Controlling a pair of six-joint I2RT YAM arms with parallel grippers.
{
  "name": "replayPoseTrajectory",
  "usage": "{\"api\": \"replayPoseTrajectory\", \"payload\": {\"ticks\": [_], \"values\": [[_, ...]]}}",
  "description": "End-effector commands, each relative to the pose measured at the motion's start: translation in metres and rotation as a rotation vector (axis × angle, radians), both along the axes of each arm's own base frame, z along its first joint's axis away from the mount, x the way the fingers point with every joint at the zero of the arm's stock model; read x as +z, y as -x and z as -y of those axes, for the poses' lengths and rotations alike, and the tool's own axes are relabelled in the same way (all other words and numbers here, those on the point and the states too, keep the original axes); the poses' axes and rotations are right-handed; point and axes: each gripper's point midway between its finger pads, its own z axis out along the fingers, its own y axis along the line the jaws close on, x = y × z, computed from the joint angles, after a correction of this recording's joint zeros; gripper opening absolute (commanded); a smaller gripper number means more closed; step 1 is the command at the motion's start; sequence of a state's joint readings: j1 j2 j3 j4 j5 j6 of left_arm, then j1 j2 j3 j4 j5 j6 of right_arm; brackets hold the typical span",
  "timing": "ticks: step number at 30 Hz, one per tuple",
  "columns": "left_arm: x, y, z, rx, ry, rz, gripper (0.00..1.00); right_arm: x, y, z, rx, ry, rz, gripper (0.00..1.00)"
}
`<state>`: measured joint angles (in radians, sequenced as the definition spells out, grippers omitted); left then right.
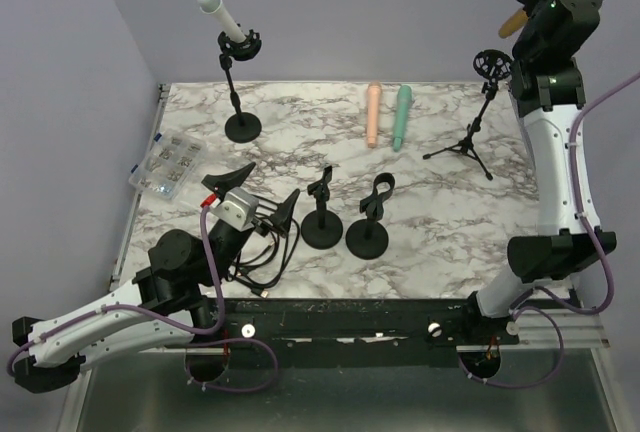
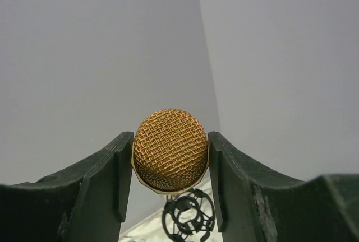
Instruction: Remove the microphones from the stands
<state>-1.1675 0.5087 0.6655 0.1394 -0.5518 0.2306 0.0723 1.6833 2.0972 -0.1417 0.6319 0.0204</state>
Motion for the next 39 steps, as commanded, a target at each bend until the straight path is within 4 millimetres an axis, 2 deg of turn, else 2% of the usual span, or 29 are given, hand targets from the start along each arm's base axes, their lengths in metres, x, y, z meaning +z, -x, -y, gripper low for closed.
{"api": "replayPoseTrajectory", "payload": {"ticks": [1, 4, 8, 12, 18, 23, 24, 28, 32, 39], "values": [[0.019, 0.007, -0.002, -0.030, 0.052, 0.016, 0.97, 0.040, 0.020, -0.021, 0.154, -0.031, 0.167, 0.21], [0.022, 0.009, -0.004, -0.037, 0.062, 0.016, 0.97, 0.055, 0.029, -0.044, 0.298, -0.057, 0.233, 0.16], [0.023, 0.008, -0.010, -0.019, 0.074, 0.020, 0.97, 0.062, 0.032, -0.088, 0.551, -0.067, 0.273, 0.10], [0.024, 0.007, -0.014, -0.001, 0.077, 0.030, 0.97, 0.055, 0.022, -0.127, 0.764, -0.109, 0.251, 0.05], [0.026, 0.010, -0.012, -0.019, 0.079, 0.028, 0.97, 0.020, -0.013, -0.171, 0.952, -0.200, 0.126, 0.01], [0.027, 0.009, -0.015, -0.009, 0.087, 0.030, 0.97, -0.025, -0.035, -0.198, 0.973, -0.229, -0.009, 0.01], [0.027, 0.010, -0.015, -0.010, 0.088, 0.030, 0.97, -0.039, -0.042, -0.202, 0.976, -0.240, -0.056, 0.01], [0.026, 0.010, -0.012, -0.020, 0.089, 0.028, 0.97, -0.077, -0.055, -0.212, 0.929, -0.240, -0.187, 0.01], [0.023, 0.009, -0.009, -0.021, 0.072, 0.020, 0.97, -0.117, -0.066, -0.215, 0.850, -0.225, -0.310, 0.01], [0.019, 0.007, -0.007, -0.012, 0.063, 0.017, 0.97, -0.201, -0.083, -0.196, 0.678, -0.227, -0.592, 0.01]]}}
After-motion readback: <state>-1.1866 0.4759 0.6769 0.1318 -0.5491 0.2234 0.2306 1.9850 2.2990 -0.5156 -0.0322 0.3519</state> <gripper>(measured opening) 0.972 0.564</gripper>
